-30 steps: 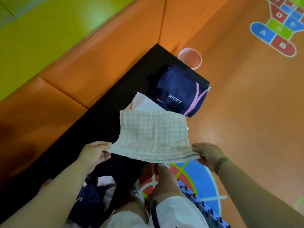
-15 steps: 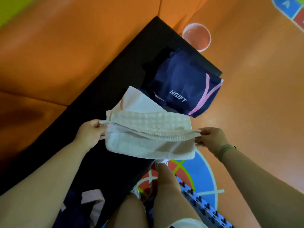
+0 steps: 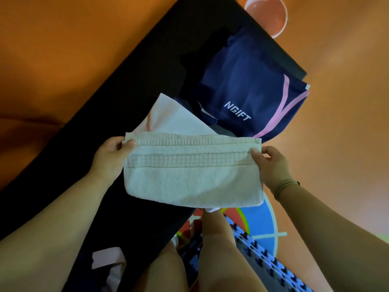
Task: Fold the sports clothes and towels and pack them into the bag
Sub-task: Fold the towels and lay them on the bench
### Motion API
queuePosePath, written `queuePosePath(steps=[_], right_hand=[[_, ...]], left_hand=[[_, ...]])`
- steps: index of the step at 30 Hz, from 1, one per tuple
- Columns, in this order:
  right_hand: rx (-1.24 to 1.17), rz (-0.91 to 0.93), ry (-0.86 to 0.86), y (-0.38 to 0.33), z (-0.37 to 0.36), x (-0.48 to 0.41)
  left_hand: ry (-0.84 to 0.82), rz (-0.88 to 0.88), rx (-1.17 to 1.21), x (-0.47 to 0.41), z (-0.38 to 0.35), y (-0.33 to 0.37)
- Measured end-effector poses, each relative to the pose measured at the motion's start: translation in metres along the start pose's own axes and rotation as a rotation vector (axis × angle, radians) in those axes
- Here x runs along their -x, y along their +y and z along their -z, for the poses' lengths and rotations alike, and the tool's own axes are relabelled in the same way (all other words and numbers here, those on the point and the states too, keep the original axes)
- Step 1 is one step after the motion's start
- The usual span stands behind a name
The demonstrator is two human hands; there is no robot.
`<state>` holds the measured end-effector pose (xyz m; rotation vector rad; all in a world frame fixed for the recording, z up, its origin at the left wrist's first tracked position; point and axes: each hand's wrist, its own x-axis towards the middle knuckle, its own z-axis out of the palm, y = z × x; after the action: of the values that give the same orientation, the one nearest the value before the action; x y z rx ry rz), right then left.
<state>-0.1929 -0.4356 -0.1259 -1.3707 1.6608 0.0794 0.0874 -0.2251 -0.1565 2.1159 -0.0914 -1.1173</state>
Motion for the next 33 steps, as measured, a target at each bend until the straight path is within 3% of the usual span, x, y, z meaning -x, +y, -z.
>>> queuePosePath(steps=[7, 17, 21, 26, 33], right_hand=[[0.11, 0.002, 0.029, 0.007, -0.01, -0.007], [-0.128, -0.079, -0.13, -0.009, -0.003, -0.016], [-0.332, -0.079, -0.16, -0.013, 0.0, -0.012], [-0.359, 0.022, -0.187, -0.014, 0.005, 0.008], [-0.202, 0.155, -0.295, -0.028, 0.026, 0.056]], left_hand=[[0.1, 0.058, -0.001, 0.002, -0.009, -0.023], [0.085, 0.078, 0.151, 0.012, -0.012, -0.013], [0.093, 0.063, 0.191, 0.019, -0.01, -0.008], [0.123, -0.02, 0.214, 0.039, -0.009, -0.003], [0.14, -0.101, 0.131, 0.093, 0.019, 0.004]])
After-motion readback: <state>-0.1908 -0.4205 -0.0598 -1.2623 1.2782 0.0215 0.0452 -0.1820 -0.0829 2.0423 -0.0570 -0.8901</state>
